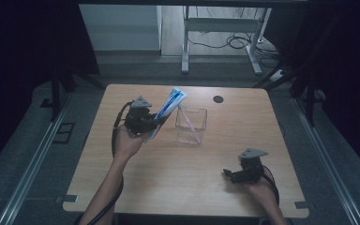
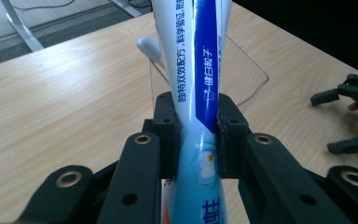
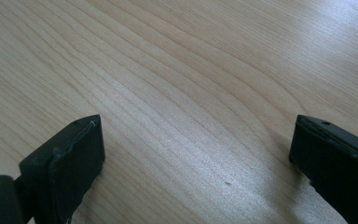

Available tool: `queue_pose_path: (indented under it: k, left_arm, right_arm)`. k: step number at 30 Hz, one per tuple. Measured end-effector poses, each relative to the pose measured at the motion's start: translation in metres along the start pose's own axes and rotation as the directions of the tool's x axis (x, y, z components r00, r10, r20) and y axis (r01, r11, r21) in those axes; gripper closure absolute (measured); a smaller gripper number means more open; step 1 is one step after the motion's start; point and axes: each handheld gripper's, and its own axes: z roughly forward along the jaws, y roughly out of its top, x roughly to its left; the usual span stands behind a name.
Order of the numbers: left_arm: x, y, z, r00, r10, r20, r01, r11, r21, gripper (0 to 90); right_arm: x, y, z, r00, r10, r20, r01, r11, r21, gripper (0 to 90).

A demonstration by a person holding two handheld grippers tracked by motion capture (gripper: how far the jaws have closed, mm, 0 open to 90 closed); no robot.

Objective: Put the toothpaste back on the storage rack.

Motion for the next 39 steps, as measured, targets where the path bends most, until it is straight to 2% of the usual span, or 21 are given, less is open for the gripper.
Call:
queue_pose_path:
  k: [21, 39]
  left_arm:
    - [-0.009, 0.027, 0.044, 0.9992, 0.038, -0.009, -0.038, 0.9986, -0.036, 74.3]
    - [-0.010, 0.044, 0.079, 0.9992, 0.040, -0.007, -0.040, 0.9955, -0.086, 74.3]
  right_arm:
    - [0.000, 0.000, 0.000, 1.0000, 0.000, -0.001, 0.000, 1.000, 0.000, 3.3]
    - [0.000, 0.000, 0.000, 1.0000, 0.001, -0.001, -0.001, 1.000, 0.001, 3.3]
